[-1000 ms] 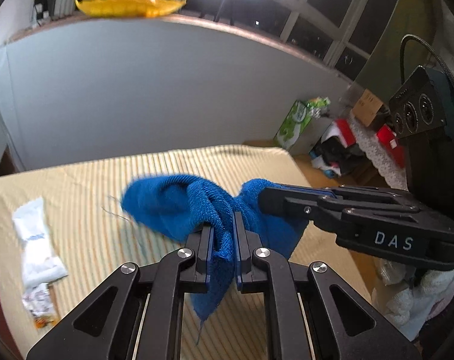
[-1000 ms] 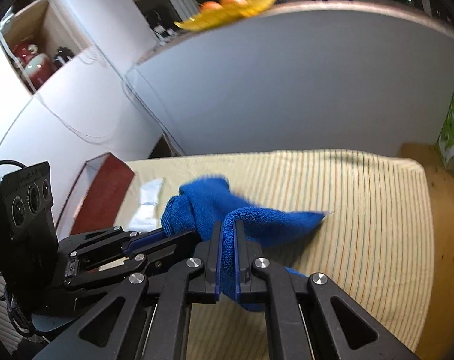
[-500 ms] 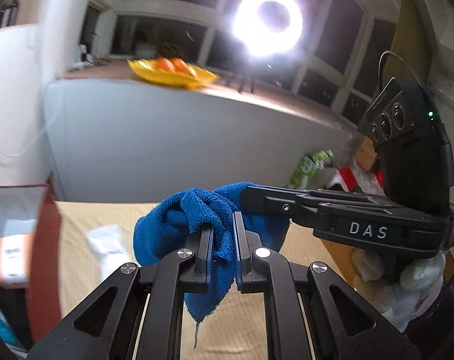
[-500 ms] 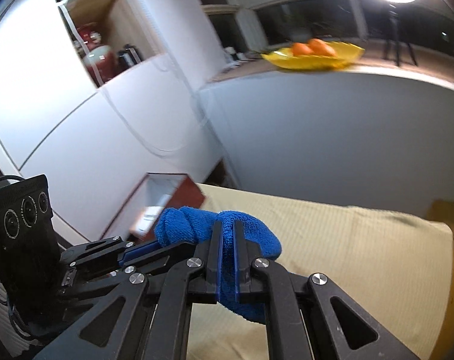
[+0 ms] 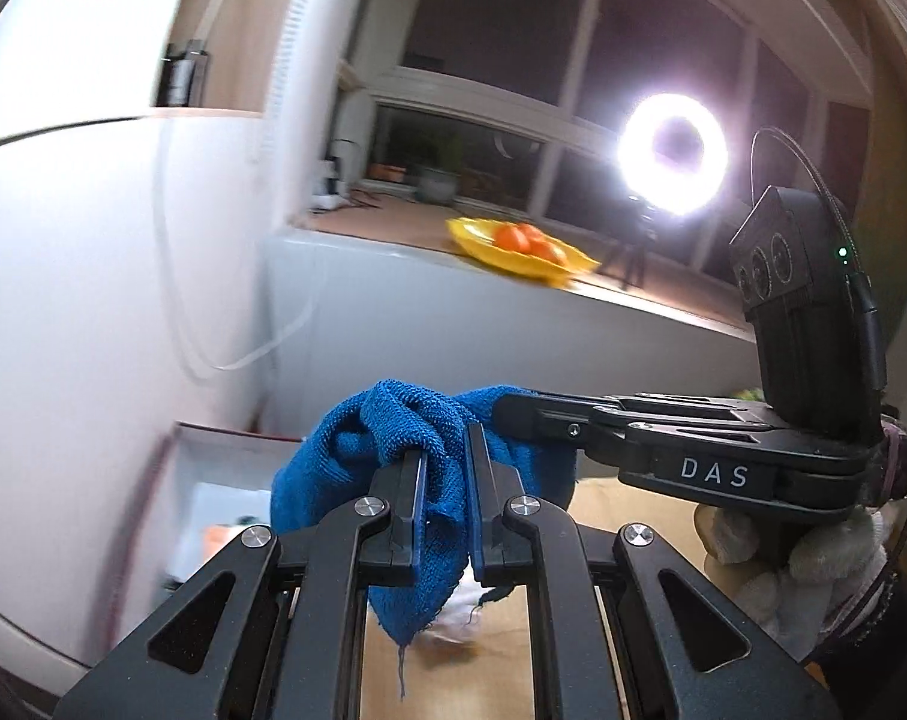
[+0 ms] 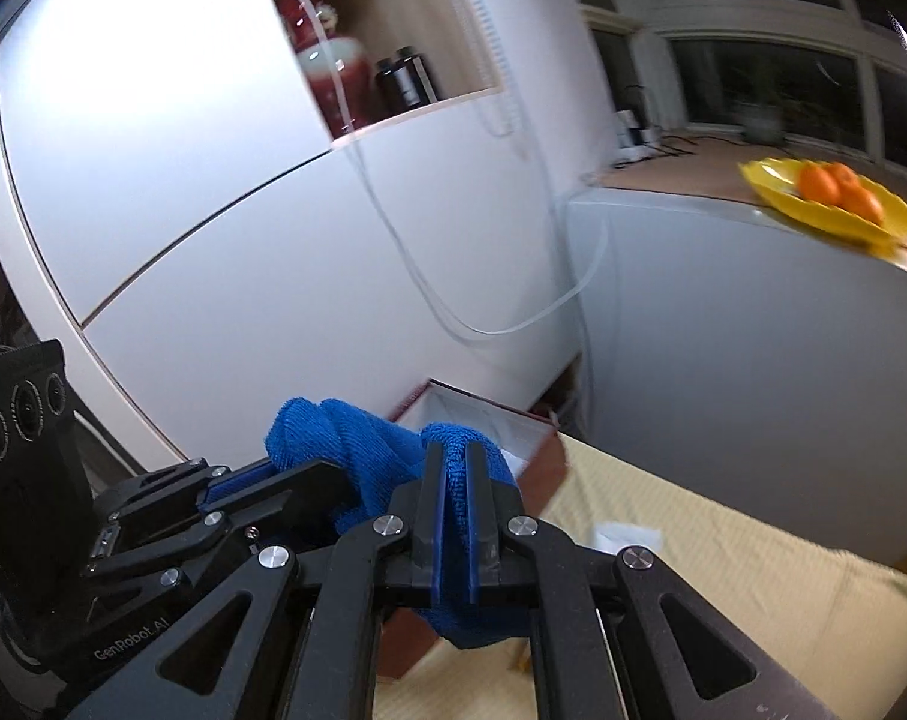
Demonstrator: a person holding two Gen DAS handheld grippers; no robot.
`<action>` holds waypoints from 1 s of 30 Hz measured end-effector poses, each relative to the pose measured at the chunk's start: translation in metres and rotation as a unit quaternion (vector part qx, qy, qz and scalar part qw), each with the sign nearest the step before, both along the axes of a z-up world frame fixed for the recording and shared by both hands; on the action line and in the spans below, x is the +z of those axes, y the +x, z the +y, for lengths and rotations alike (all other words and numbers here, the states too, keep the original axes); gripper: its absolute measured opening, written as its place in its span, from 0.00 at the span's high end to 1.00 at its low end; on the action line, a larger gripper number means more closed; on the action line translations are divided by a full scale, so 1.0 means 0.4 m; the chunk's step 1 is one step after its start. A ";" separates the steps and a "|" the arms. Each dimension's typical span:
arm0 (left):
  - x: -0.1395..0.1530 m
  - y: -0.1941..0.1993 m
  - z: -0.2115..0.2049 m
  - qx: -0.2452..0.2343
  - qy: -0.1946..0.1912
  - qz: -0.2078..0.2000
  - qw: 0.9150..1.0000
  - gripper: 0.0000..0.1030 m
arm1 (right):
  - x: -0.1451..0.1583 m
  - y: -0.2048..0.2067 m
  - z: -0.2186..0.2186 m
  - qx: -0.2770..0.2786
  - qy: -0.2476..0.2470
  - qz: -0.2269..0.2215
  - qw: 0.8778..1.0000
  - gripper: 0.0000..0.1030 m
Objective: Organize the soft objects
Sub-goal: 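Lift the blue towel with the right gripper and carry it over the shoebox, then lower the towel into the shoebox and open the right gripper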
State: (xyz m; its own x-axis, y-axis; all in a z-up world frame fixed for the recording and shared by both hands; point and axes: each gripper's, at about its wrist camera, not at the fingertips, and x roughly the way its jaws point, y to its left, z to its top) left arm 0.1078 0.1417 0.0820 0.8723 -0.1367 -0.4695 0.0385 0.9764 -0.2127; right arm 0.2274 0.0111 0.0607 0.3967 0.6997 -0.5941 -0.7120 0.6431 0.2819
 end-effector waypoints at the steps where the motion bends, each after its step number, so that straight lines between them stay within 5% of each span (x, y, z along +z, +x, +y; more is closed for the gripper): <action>1: 0.000 0.002 0.014 0.008 0.003 0.000 1.000 0.91 | -0.001 0.008 0.027 0.005 -0.004 -0.001 1.000 0.95; 14: -0.092 0.112 0.185 0.091 0.023 0.044 0.995 0.91 | -0.094 0.136 0.290 0.036 -0.038 0.009 0.999 0.95; 27: -0.275 0.247 0.254 0.113 0.013 0.136 0.984 0.91 | -0.290 0.260 0.359 0.022 -0.077 0.063 0.995 0.95; 30: -0.294 0.249 0.255 0.115 0.014 0.152 0.981 0.82 | -0.307 0.275 0.355 0.019 -0.084 0.076 0.993 0.93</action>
